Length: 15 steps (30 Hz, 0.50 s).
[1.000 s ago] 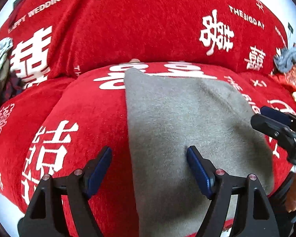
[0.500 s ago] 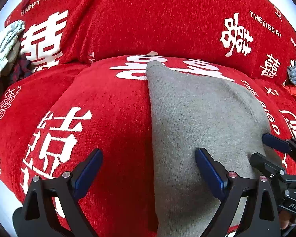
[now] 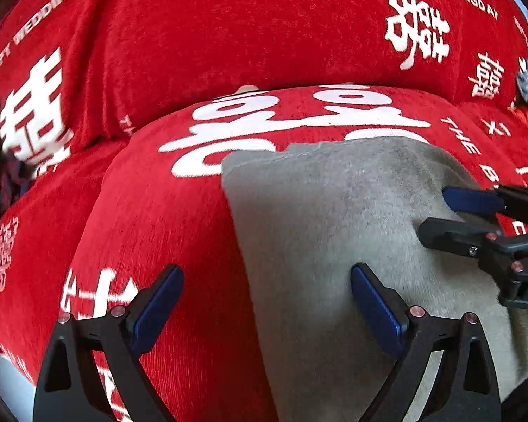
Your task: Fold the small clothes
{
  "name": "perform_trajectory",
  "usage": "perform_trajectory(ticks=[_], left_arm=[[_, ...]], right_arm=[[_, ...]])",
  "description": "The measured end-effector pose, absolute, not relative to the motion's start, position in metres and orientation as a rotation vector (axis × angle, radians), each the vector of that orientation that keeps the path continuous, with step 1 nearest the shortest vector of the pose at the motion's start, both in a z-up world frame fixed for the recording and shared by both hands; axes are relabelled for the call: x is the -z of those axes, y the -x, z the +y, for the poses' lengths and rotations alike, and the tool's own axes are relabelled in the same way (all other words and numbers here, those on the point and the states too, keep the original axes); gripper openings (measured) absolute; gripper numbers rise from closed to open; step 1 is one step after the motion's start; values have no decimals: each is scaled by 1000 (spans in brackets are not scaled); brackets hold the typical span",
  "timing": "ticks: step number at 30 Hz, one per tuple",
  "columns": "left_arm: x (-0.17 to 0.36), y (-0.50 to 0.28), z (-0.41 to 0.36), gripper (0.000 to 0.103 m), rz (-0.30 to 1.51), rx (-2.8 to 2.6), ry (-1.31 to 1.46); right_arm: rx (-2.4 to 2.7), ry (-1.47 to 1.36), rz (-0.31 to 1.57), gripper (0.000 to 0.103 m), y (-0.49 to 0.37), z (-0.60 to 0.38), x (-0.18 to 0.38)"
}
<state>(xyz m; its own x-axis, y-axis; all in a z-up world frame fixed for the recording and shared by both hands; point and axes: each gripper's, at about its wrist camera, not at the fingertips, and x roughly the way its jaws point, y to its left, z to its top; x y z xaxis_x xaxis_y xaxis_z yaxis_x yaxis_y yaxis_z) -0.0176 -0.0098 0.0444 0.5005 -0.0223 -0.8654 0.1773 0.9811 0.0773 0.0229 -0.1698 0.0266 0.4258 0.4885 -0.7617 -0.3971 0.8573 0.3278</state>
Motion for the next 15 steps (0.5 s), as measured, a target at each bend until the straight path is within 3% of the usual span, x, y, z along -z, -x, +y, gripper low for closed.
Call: perform_trajectory(ticks=[4, 9, 15], left_arm=[[-54, 21, -8, 97, 1030, 121, -135], [-67, 49, -14, 96, 993, 151, -108], [-60, 79, -18, 96, 981, 114, -123]], right_arm=[[-526, -141, 971, 64, -14, -177, -37], [-601, -43, 817, 64, 49, -168, -61], [-619, 40, 810, 63, 93, -162, -45]])
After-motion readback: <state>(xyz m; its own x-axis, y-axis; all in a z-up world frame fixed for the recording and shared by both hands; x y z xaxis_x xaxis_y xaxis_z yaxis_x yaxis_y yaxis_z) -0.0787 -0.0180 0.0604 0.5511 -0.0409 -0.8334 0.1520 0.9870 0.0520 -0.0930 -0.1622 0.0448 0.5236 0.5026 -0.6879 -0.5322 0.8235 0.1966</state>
